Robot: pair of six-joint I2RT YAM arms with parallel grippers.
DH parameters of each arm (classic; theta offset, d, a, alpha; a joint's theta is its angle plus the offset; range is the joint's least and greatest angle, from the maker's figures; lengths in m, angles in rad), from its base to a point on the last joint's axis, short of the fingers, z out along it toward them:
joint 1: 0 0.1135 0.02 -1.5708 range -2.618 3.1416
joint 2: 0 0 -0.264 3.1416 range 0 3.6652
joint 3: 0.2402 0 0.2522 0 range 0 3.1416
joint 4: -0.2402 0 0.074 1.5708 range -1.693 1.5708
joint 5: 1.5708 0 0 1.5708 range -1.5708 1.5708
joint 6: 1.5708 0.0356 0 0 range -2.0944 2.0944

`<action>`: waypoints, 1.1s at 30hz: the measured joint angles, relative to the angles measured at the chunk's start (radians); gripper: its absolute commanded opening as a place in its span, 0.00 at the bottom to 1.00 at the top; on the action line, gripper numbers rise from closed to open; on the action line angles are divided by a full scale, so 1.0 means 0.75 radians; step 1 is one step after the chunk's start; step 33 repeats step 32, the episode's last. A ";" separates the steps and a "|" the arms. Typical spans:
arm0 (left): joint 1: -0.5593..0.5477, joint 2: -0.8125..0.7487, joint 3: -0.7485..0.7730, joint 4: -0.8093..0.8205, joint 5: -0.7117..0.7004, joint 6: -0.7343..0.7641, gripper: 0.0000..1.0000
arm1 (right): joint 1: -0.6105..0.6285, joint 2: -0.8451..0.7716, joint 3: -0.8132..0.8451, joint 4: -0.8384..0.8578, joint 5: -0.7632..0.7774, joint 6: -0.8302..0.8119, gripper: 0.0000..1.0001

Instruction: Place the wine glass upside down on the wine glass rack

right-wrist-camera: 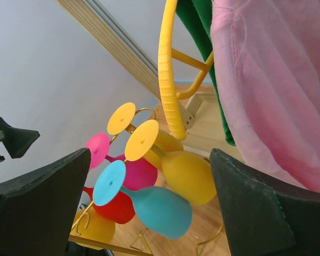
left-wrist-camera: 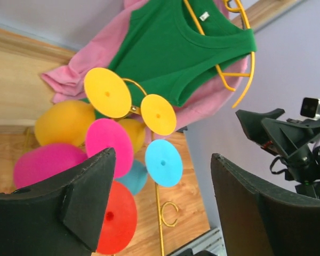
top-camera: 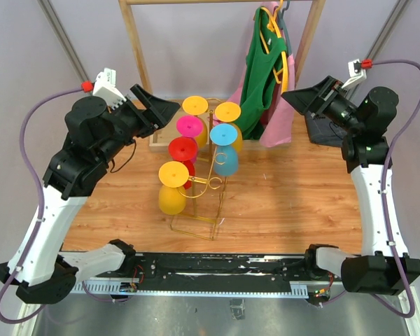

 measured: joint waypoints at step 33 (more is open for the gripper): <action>0.000 -0.070 -0.066 -0.147 -0.053 0.127 0.99 | -0.001 -0.087 0.024 -0.356 0.226 -0.182 0.98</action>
